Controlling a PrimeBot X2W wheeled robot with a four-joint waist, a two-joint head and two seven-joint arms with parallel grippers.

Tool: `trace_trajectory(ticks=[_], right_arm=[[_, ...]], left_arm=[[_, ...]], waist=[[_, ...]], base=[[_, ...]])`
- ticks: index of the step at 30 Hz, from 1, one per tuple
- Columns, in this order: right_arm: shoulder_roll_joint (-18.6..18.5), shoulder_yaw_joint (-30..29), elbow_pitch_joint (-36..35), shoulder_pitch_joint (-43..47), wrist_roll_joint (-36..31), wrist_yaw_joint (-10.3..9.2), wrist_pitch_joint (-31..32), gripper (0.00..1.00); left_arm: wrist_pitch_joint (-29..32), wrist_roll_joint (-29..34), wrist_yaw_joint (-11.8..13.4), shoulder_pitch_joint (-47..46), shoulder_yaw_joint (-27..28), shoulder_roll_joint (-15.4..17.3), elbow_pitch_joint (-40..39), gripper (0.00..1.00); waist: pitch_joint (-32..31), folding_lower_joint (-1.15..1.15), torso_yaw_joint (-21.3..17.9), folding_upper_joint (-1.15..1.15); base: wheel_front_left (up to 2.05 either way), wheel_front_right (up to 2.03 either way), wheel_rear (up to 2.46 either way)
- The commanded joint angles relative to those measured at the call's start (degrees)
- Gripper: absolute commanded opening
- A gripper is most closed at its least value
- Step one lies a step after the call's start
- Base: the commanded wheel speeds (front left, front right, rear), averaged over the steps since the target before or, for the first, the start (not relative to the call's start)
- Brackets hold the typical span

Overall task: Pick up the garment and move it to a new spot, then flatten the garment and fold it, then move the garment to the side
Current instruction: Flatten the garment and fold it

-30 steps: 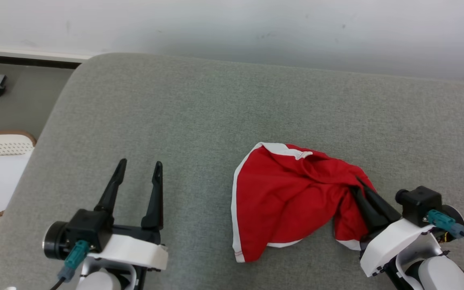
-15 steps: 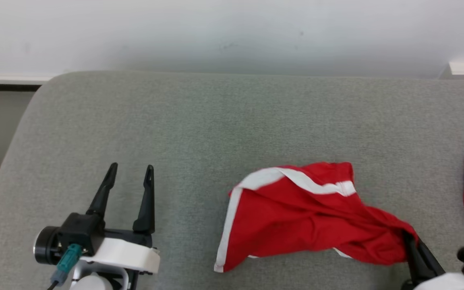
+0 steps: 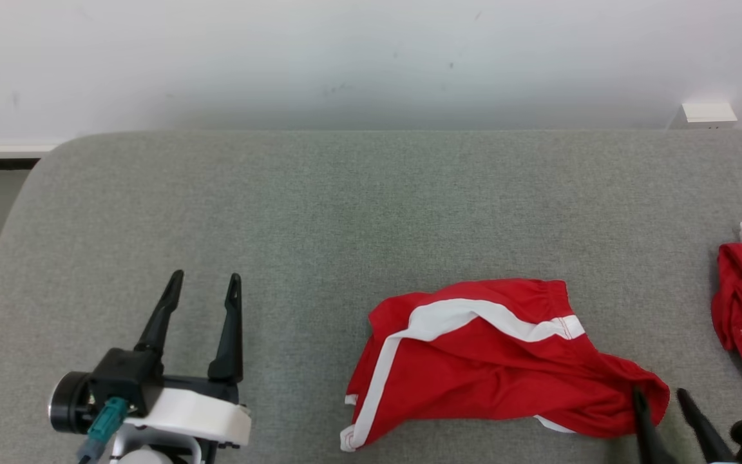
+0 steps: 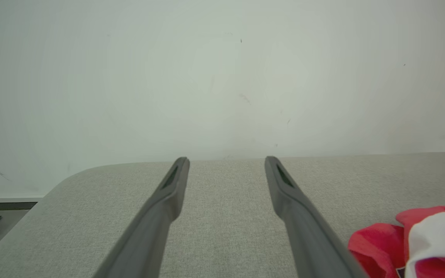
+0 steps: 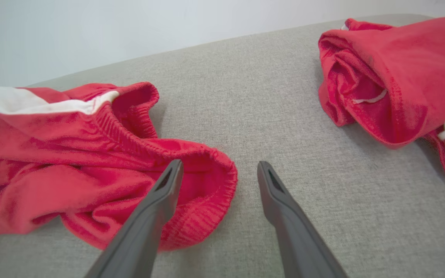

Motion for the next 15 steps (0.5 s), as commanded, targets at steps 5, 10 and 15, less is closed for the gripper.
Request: trace_trajectory(ticks=[5,10,15], right_arm=[[-0.8,4.2,-8.0,3.4,-2.5,-0.15,1.5,1.00],[-1.1,6.6,-16.0,3.5,-2.8,-0.15,2.0,1.00],[-2.2,5.1,-20.7,0.2,-4.0,-0.15,1.9,1.00]], left_arm=[[0.3,-1.0,0.8,1.3,0.3,0.9,-0.5,1.00],[0.4,-1.0,1.1,2.2,0.5,1.3,-0.8,1.00],[0.6,-1.2,1.5,2.9,0.4,1.4,-1.4,1.00]], waist=[[-0.6,0.00,-0.6,0.00],[-1.4,0.00,-1.0,0.00],[-2.2,0.00,-1.2,0.00]], base=[[0.00,0.00,0.00],[0.00,0.00,0.00],[0.00,0.00,0.00]])
